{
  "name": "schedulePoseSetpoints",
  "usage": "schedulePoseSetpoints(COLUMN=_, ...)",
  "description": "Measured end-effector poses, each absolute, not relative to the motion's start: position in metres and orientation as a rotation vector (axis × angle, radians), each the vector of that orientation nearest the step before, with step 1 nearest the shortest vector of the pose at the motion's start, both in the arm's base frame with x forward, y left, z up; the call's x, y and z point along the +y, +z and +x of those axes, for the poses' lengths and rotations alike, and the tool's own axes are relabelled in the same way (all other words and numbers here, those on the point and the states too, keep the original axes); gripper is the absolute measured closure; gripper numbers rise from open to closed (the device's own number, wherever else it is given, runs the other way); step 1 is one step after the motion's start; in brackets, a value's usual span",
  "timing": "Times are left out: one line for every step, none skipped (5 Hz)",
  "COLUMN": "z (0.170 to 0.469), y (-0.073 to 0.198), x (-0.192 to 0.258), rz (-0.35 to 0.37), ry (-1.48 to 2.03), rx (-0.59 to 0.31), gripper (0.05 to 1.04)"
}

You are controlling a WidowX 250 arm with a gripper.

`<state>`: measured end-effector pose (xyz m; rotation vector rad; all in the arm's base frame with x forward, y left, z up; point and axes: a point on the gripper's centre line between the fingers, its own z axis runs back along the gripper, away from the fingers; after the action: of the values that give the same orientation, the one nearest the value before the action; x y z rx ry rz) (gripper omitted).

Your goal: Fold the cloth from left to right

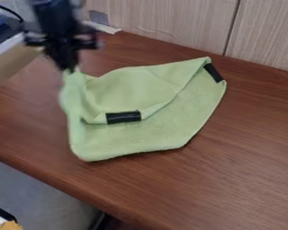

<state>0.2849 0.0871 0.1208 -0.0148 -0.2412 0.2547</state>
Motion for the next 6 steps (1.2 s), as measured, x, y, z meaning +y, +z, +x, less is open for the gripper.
schedulePoseSetpoints(z=0.309, y=0.124, x=0.05, rz=-0.039, ry=0.152, rx=-0.241, gripper=1.029)
schedulePoseSetpoints(z=0.328, y=0.121, x=0.022, rz=-0.051, ry=0.078, rx=-0.233, gripper=1.029)
schedulePoseSetpoints(z=0.335, y=0.1, x=-0.002, rz=-0.046, ry=0.001, rx=-0.172, gripper=1.007)
schedulePoseSetpoints(z=0.335, y=0.088, x=-0.004, rz=-0.025, ry=-0.011, rx=-0.141, gripper=0.853)
schedulePoseSetpoints(z=0.333, y=0.084, x=-0.007, rz=-0.009, ry=-0.032, rx=-0.121, gripper=0.6)
schedulePoseSetpoints(z=0.333, y=0.084, x=-0.008, rz=-0.001, ry=-0.032, rx=-0.12, gripper=0.286)
